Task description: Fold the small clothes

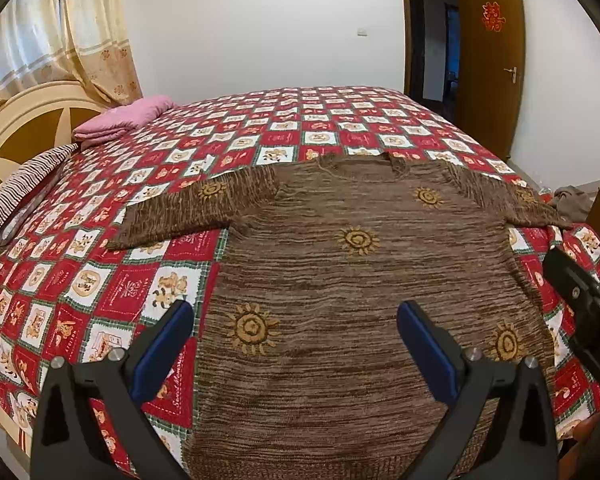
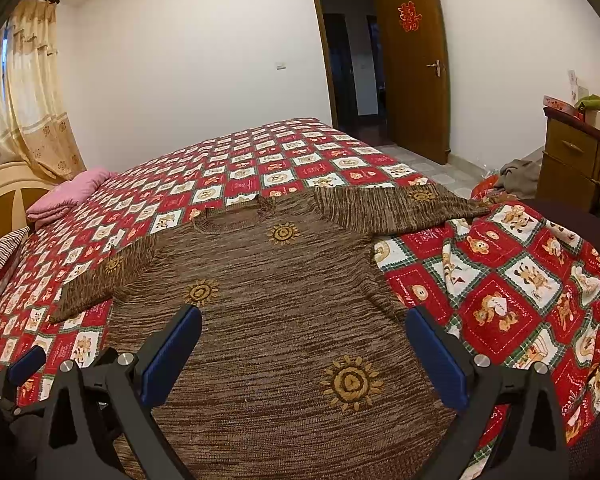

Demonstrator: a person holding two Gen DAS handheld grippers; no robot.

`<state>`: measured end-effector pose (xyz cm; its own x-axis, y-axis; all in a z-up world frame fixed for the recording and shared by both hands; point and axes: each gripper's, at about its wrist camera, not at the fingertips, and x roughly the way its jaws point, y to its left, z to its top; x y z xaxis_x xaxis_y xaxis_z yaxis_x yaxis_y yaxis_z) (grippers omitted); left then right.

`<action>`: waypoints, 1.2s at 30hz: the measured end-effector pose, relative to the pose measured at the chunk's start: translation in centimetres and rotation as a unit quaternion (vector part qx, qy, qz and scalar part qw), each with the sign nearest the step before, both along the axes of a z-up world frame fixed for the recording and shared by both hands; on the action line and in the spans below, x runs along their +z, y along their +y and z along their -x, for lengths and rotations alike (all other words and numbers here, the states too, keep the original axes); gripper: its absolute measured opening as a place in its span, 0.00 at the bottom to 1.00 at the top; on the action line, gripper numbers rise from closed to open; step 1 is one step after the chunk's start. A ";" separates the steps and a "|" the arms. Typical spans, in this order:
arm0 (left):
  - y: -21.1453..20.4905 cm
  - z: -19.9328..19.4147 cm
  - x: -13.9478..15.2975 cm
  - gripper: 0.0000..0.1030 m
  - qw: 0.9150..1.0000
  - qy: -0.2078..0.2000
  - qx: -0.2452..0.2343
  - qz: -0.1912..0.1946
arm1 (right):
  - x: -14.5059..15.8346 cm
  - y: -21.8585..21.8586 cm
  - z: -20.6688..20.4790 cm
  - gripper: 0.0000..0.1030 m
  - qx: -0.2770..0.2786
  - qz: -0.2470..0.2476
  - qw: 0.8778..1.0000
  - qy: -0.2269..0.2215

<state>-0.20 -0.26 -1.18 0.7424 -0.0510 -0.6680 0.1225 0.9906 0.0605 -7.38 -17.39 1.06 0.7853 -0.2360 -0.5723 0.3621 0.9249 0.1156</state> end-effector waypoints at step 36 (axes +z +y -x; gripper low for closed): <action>-0.7 -4.7 -2.1 1.00 1.000 0.011 -0.008 -0.004 | -1.8 -3.0 -4.7 0.99 0.010 -0.023 0.999 0.028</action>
